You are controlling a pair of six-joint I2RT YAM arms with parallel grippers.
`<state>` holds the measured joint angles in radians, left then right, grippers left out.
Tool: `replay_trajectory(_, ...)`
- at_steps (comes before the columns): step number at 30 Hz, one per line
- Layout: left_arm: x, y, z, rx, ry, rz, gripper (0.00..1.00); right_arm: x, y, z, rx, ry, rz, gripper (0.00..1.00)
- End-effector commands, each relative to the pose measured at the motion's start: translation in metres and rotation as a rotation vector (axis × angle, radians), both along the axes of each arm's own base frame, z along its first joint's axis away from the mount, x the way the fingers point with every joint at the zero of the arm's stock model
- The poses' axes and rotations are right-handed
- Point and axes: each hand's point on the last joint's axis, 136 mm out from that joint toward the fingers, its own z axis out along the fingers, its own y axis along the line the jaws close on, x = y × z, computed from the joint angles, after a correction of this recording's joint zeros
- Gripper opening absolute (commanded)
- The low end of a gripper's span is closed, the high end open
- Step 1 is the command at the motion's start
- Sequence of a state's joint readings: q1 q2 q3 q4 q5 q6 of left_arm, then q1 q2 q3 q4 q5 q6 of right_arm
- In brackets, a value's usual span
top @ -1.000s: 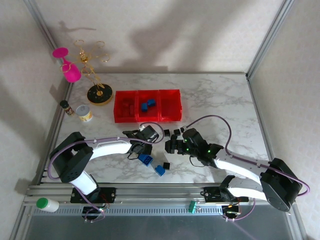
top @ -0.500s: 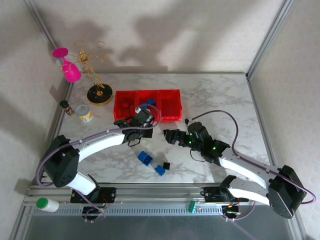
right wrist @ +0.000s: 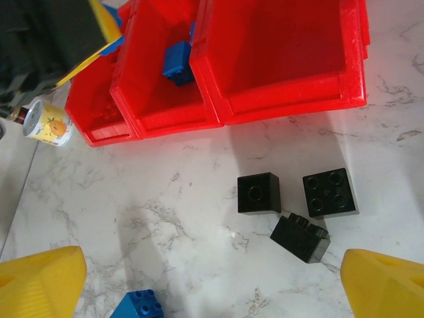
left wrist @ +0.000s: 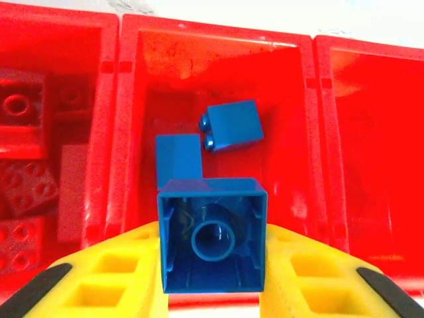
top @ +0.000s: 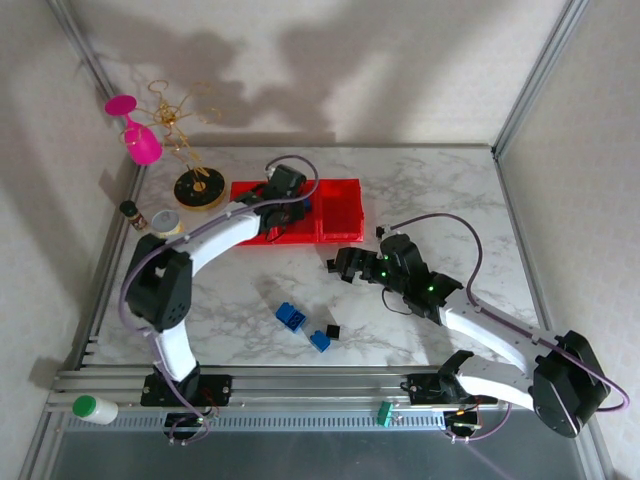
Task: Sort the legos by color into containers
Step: Place the lego in the container.
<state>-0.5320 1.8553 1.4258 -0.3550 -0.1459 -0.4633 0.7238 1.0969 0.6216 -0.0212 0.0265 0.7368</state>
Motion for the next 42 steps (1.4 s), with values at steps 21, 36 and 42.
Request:
replay_trajectory(21, 0.067, 0.0, -0.007, 0.113, -0.03, 0.072, 0.46, 0.005, -0.004, 0.004, 0.01, -0.017, -0.009, 0.99)
replay_trajectory(36, -0.044, 0.01, 0.035, 0.0, -0.033, -0.057, 0.52, -0.016, -0.004, -0.019, -0.059, 0.036, 0.1, 0.99)
replay_trajectory(42, -0.117, 0.018, 0.01, 0.032, 0.054, -0.129, 0.57, -0.036, 0.005, -0.03, -0.102, 0.05, 0.181, 0.99)
